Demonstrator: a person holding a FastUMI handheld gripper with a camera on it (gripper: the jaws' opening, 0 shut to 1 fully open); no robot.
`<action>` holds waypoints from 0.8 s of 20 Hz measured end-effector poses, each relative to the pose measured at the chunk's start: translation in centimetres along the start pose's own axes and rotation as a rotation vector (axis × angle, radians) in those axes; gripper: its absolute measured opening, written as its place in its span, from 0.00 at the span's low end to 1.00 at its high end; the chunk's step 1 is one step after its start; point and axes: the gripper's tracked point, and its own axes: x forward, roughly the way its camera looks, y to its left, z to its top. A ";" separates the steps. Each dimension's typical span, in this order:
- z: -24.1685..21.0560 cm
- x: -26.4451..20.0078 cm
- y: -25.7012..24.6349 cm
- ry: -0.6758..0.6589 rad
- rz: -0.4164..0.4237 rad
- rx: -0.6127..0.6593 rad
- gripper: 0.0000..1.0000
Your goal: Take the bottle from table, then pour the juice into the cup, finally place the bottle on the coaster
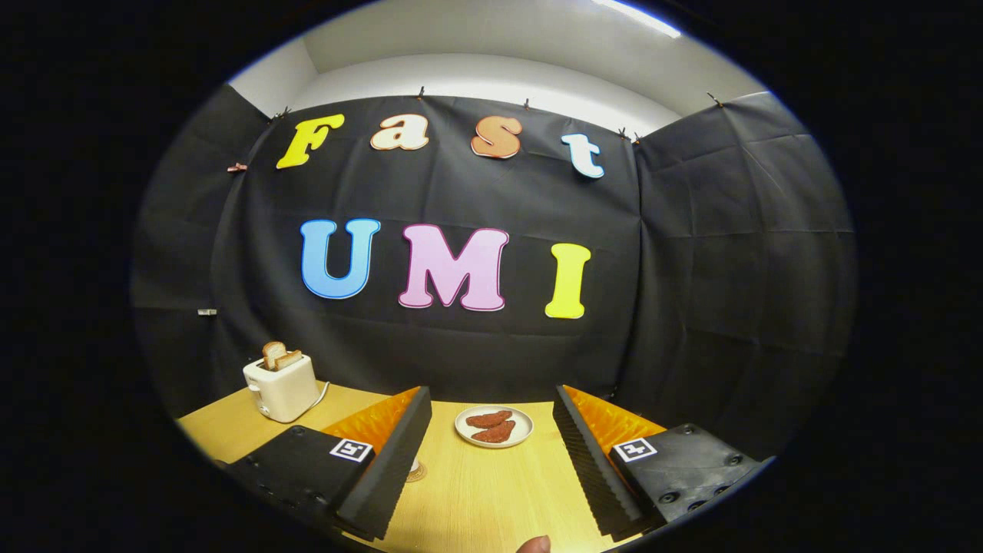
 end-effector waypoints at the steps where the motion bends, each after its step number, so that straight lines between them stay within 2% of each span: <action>1: 0.4 -0.6 -0.6 -0.003 0.003 -0.009 0.97; 9: 1.9 -4.9 -5.2 -0.052 0.036 -0.077 0.97; 12: 1.7 -5.9 -6.9 -0.064 0.022 -0.124 0.97; 16: 1.1 -6.5 -7.8 -0.053 0.001 -0.122 0.97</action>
